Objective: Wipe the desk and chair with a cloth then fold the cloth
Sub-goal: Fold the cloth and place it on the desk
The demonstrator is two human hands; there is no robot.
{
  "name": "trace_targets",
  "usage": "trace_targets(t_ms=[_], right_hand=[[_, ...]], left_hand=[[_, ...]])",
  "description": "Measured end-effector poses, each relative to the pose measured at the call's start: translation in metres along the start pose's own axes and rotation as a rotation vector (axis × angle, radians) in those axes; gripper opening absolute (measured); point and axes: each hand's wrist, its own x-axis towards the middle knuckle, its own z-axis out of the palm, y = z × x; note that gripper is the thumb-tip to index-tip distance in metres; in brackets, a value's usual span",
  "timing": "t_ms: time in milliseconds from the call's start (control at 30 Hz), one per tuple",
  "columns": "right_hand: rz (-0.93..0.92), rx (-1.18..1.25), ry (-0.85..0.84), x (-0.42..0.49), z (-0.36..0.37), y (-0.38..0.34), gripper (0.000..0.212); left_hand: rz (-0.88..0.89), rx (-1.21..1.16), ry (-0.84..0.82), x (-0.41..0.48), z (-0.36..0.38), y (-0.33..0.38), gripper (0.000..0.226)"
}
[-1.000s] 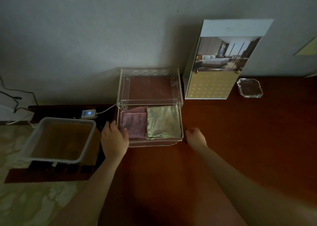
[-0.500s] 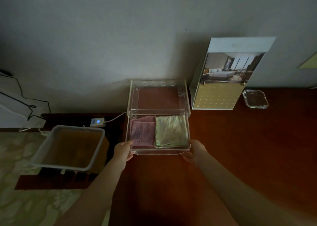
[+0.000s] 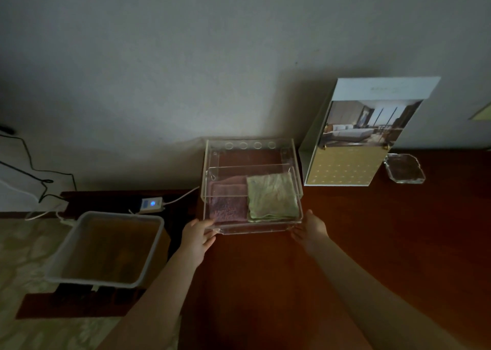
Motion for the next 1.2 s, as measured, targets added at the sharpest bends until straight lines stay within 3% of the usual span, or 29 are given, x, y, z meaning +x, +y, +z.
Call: trace_targets(t_ms=[167, 633, 1000, 1200], right_hand=[[-0.015, 0.108, -0.035, 0.001, 0.011, -0.019, 0.048], [0.031, 0.266, -0.058, 0.020, 0.034, -0.052, 0.051], [0.109, 0.447, -0.088, 0.026, 0.035, -0.053, 0.057], [0.141, 0.410, -0.109, 0.027, 0.028, -0.054, 0.064]], left_hand=[[-0.015, -0.167, -0.012, 0.002, 0.015, 0.015, 0.019], [0.074, -0.482, -0.076, 0.002, 0.042, 0.047, 0.047], [0.066, -0.476, -0.077, 0.004, 0.051, 0.046, 0.052], [0.083, -0.313, -0.068, 0.011, 0.053, 0.043, 0.048]])
